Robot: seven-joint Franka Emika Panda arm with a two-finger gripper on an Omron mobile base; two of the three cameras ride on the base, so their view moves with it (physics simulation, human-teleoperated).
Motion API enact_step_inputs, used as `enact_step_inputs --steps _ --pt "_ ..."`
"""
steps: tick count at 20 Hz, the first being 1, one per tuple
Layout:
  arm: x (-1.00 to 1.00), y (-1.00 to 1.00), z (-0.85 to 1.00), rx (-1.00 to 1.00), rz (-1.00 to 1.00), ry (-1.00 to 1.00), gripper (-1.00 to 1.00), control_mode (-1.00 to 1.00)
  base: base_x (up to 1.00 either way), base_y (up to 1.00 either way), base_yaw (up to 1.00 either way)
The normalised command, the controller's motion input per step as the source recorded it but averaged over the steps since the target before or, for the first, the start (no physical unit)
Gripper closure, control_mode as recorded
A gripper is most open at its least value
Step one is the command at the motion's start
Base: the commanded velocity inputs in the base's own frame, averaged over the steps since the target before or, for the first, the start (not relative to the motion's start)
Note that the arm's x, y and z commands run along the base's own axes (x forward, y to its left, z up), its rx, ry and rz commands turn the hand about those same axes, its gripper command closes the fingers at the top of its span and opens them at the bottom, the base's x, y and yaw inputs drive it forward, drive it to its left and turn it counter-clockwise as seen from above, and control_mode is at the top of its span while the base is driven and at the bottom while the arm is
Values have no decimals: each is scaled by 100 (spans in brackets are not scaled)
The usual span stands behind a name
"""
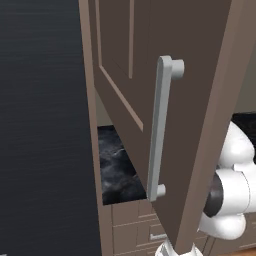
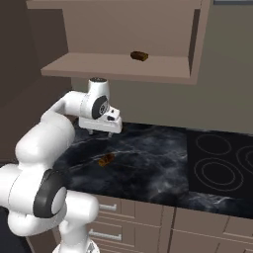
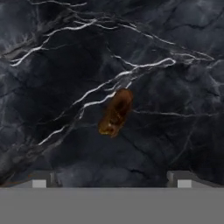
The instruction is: Pick the sweet potato, sweet potato from the counter and place them in the cabinet. Then close the cabinet.
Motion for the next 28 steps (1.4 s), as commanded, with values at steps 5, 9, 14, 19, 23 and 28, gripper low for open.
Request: enact_step_inputs --steps 5,9,14,19,23,28 --pt "25 0 -45 0 -33 15 -100 -100 0 0 0" --pt "29 0 -50 0 -23 12 -100 -100 0 0 0" --pt "27 0 -53 0 -12 6 -100 -100 0 0 0" --pt "12 0 -70 -6 -4 5 -100 -100 0 0 0" --pt "0 0 -75 -11 -2 0 -100 -100 0 0 0" --pt "6 0 -58 -10 -3 0 -100 -100 0 0 0"
